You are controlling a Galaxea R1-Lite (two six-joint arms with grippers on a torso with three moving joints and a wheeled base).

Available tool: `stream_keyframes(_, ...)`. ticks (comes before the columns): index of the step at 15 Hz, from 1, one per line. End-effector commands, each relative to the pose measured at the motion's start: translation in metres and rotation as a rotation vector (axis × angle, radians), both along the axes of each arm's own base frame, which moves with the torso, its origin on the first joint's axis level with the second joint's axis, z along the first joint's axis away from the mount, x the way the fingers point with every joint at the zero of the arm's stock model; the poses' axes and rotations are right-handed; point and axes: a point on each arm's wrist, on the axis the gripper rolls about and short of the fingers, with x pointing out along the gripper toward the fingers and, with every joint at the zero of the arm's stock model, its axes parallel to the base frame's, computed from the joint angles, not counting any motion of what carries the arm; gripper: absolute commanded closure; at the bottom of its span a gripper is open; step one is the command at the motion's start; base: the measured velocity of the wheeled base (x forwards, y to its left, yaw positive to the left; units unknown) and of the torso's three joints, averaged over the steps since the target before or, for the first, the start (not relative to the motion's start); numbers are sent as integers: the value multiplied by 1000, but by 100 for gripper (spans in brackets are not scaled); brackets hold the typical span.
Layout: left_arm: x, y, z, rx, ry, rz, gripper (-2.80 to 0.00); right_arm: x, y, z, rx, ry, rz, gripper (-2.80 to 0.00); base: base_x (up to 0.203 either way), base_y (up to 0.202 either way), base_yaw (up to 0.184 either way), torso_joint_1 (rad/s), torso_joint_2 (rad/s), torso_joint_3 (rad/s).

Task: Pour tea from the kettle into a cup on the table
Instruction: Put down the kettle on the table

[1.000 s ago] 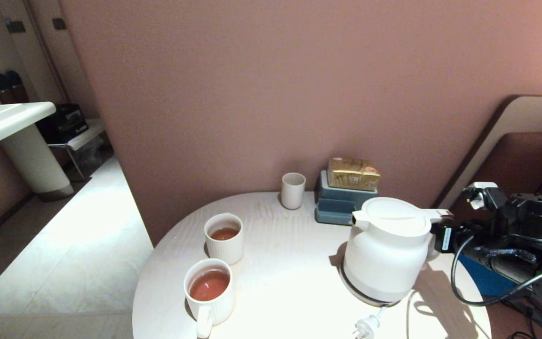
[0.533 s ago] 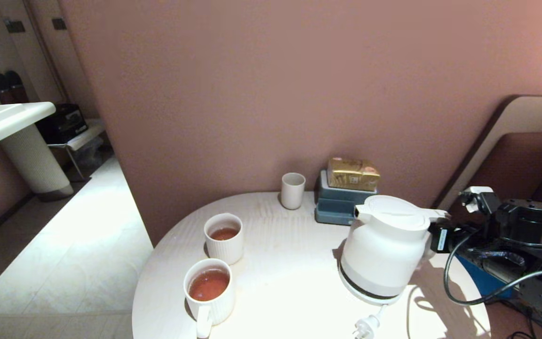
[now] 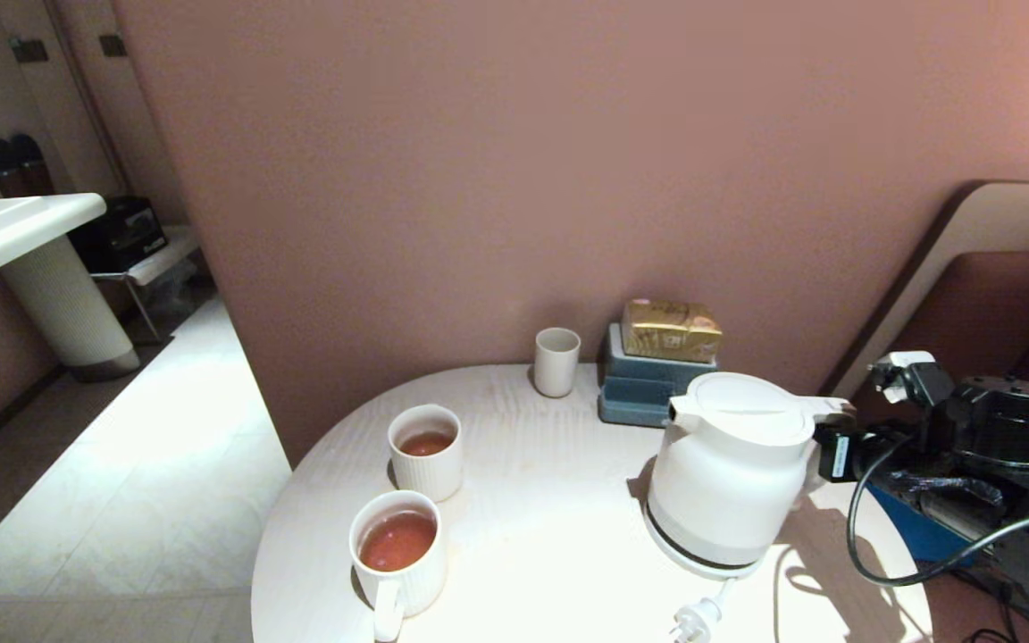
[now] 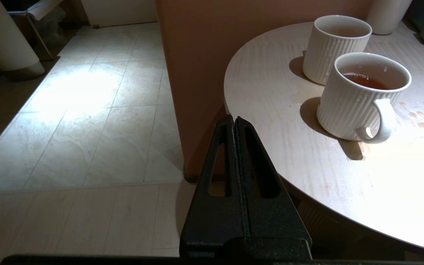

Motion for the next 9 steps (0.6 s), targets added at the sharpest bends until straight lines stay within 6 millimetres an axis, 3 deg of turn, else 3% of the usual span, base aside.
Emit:
stream_keyframes(1,0,0,0,-1,1,0,0,-2,0,5,-2,-26,1,0,0,0,0,0,0,0)
stream_keyframes(9,0,0,0,0,2,0,0,-2,1,-16,-2,55,47,0,0,0,0,0,0,0)
